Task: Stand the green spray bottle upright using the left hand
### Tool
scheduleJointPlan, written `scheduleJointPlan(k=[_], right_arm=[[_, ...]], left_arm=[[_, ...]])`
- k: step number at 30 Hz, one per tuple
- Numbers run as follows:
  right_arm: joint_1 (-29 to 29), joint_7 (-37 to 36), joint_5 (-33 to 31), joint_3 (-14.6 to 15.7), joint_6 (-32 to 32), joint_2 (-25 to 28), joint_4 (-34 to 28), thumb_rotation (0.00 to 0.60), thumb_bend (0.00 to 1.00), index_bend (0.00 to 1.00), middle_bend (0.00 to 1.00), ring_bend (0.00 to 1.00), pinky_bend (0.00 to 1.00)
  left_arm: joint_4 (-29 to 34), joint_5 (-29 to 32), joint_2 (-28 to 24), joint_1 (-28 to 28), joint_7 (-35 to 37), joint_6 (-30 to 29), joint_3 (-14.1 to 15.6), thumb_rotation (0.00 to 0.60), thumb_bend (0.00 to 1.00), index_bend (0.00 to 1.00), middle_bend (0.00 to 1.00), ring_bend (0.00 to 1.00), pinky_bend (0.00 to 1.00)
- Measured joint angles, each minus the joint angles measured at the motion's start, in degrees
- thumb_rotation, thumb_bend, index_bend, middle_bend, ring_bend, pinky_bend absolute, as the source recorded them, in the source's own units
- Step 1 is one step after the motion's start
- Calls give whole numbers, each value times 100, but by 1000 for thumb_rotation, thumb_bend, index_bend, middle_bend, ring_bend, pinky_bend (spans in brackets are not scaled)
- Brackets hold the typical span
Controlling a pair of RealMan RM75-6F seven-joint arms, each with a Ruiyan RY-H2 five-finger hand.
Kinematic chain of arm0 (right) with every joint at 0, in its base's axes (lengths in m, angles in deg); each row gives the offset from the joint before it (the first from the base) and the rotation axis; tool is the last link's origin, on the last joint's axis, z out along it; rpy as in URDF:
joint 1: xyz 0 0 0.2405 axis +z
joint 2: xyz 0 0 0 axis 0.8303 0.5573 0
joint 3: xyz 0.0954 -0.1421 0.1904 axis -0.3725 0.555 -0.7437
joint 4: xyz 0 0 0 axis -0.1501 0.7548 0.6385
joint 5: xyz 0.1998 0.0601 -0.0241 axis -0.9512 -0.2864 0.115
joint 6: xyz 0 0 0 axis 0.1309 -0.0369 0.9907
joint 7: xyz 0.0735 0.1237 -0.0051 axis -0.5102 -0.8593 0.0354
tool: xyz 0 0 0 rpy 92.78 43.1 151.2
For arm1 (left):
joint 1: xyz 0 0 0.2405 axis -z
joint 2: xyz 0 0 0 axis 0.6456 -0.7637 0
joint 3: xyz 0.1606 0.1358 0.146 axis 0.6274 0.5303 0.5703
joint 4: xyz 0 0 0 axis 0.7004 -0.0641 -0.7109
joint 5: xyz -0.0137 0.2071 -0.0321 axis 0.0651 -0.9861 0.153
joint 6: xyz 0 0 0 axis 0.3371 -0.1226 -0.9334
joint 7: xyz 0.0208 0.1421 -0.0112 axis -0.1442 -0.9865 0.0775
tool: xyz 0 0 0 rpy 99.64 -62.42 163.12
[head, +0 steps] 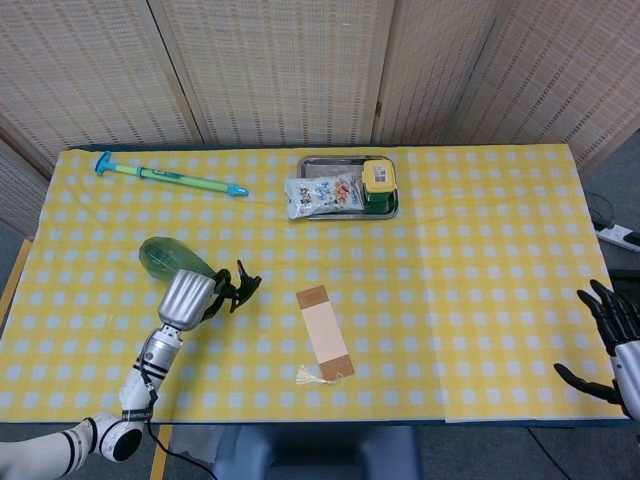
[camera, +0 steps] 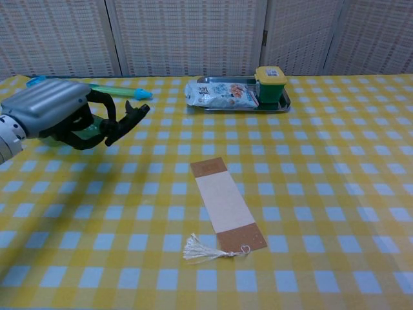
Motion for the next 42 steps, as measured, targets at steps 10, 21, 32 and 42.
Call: scheduleJointPlan(k=[10,21,32,42], right_arm=[[-16,47,62,38,25,-10,-19,600,196,0,0,0,0],[11,122,53,49,-41,-33,-31,600,196,0,0,0,0],[60,305,30,49,-152,-96,-38,600,196,0,0,0,0],[80,370,28,64,-196,-123,-63,600,196,0,0,0,0]], left_arm=[[1588,-170,-850,-343,839,-838,-471,600,449,696,1000,1000,1000],[3568,966,-2205,-892,1988,-975,-1220,600,466,696,1000,1000,1000],[4378,1861,-3471,-1265,2658,-111,-1304,600,468,695,1000,1000,1000],[4245,2172,-3632,-1321,3685,580,-1265,600,468,695,1000,1000,1000]])
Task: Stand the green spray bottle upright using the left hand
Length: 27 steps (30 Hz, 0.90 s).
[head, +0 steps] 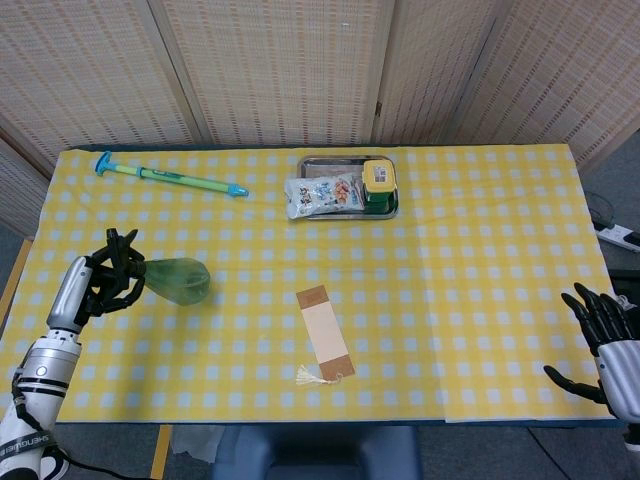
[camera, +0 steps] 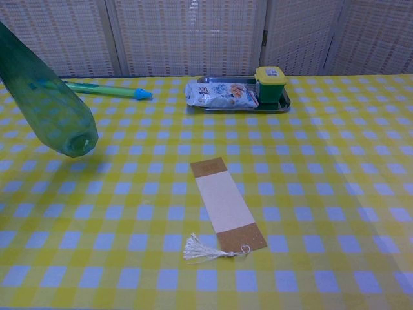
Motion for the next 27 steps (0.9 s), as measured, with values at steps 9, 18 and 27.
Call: scheduleJointPlan(k=[9,18,27], right_arm=[[16,4,-29,-4,-31,2,0,600,196,0,0,0,0],[15,11,-29,-4,-21,4,-11,600,196,0,0,0,0],[13,19,-26,-4,-7,4,-11,600,197,0,0,0,0]], left_arm=[[-320,420,-194,162,334,613,-32,600,474,695,1000,1000,1000],[-474,645,-105,282,45,574,33,600,483,696,1000,1000,1000],[-591,665,-20,333,-32,531,49,600,489,689,1000,1000,1000]])
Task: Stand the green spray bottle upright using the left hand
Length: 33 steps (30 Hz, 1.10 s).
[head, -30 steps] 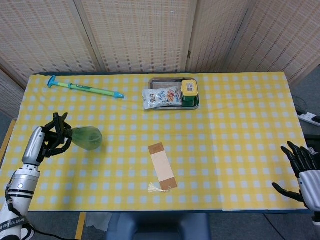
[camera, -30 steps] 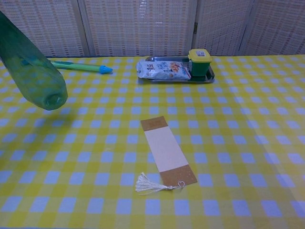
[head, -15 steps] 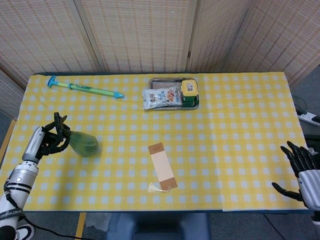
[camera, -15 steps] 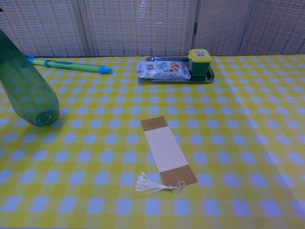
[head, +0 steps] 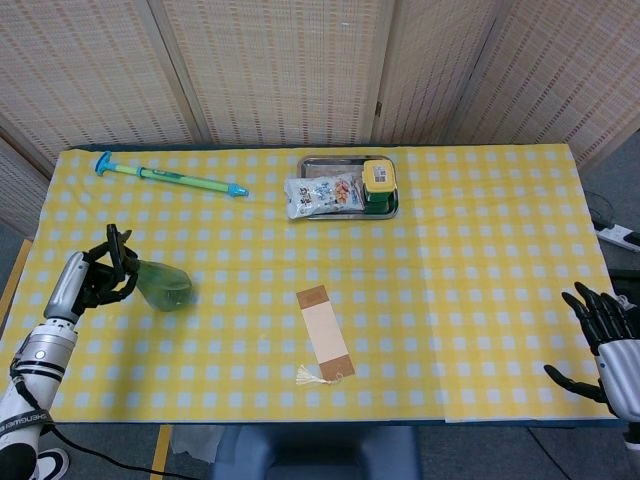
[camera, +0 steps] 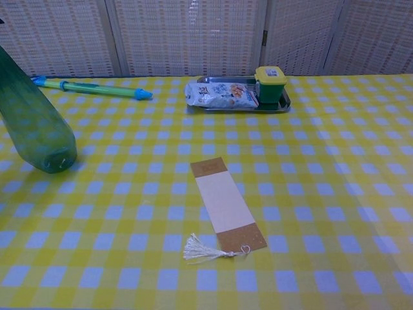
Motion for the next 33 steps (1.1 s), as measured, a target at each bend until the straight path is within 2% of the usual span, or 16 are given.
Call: scheduleJointPlan(k=[17,20,22,28,33], right_arm=[[-5,19,7,1,19,-8,1,600,197,0,0,0,0],[-7,20,7,1,26,-5,-2,600,196,0,0,0,0],[-8,20,7,0,30,-4,-2,600,196,0,0,0,0],[-16,15,-4,-9,51,3,-1,600,197,0,0,0,0],[-20,26,20,-2,63,2,1,600,197,0,0,0,0]], left_arm=[[-155,185,80,121,-113,164,41,600,487,665,1000,1000,1000],[-175,193,100,133,-95,175,33,600,486,594,1000,1000,1000],[-181,172,110,130,-68,163,22,600,478,494,1000,1000,1000],[-199,74,166,69,67,-15,-36,600,276,302,1000,1000,1000],[-201,-44,202,-6,222,-122,-85,600,218,260,1000,1000,1000]])
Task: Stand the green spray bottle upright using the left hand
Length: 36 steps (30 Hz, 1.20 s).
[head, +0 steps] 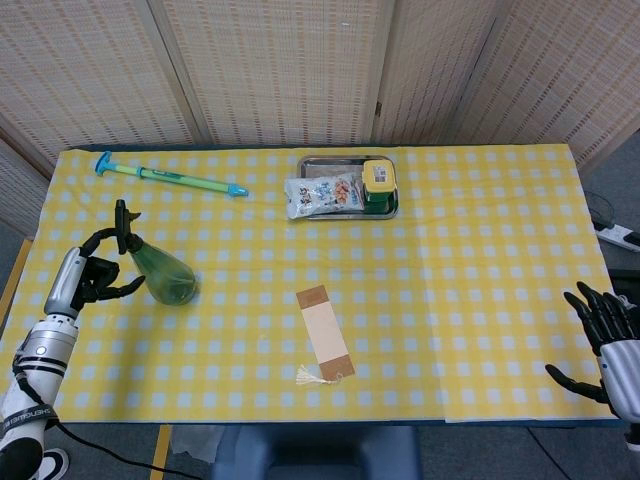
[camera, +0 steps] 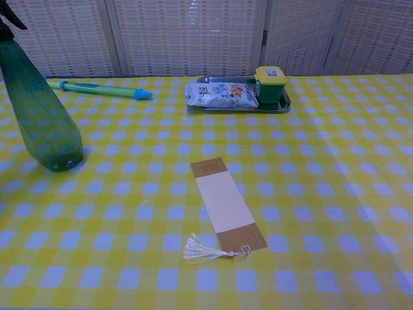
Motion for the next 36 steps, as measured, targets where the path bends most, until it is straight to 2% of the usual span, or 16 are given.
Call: scheduleJointPlan(k=[16,19,23,24,26,27,29,30,31,33,36], right_arm=[[-9,1,2,-1,21,9,-14,600,197,0,0,0,0],[-21,-22,0,-3,46,19,-13,600,197,0,0,0,0],[-24,-4,-1,-3,45,22,-10,600,197,0,0,0,0],[-23,16,4,1,38,19,-12,600,196,0,0,0,0],[-20,48,16,8,28,11,-16,600,196,0,0,0,0],[-16,97,23,12,15,-4,-23,600,196,0,0,0,0],[-9,163,28,16,-4,-25,-34,600,196,0,0,0,0],[-2,224,30,18,-26,-45,-43,600,196,0,0,0,0],[5,272,32,20,-45,-62,-51,600,196,0,0,0,0],[21,372,42,26,-85,-100,-63,600,196,0,0,0,0],[41,578,42,28,-137,-180,-79,600,197,0,0,0,0]], left_arm=[[1,-277,-46,-208,155,-216,13,600,212,224,1000,1000,1000],[-41,-459,-63,-345,163,-392,84,600,212,218,1000,1000,1000],[-216,-1033,0,-656,160,-964,274,600,212,223,1000,996,992],[-274,-1209,26,-736,146,-1135,334,600,212,238,981,956,930],[-444,-1683,84,-918,92,-1504,504,600,208,275,834,729,654],[-534,-1921,97,-998,45,-1636,605,600,202,287,644,489,404],[-746,-2526,101,-1218,-164,-1910,935,600,192,264,344,180,126],[-821,-2779,102,-1314,-310,-2014,1107,600,190,237,206,68,37],[-881,-3006,109,-1402,-487,-2108,1278,600,190,205,122,16,1],[-979,-3361,166,-1593,-1005,-2314,1591,600,193,154,43,0,0],[-1056,-3530,327,-1847,-1938,-2559,1823,600,187,85,1,0,0]])
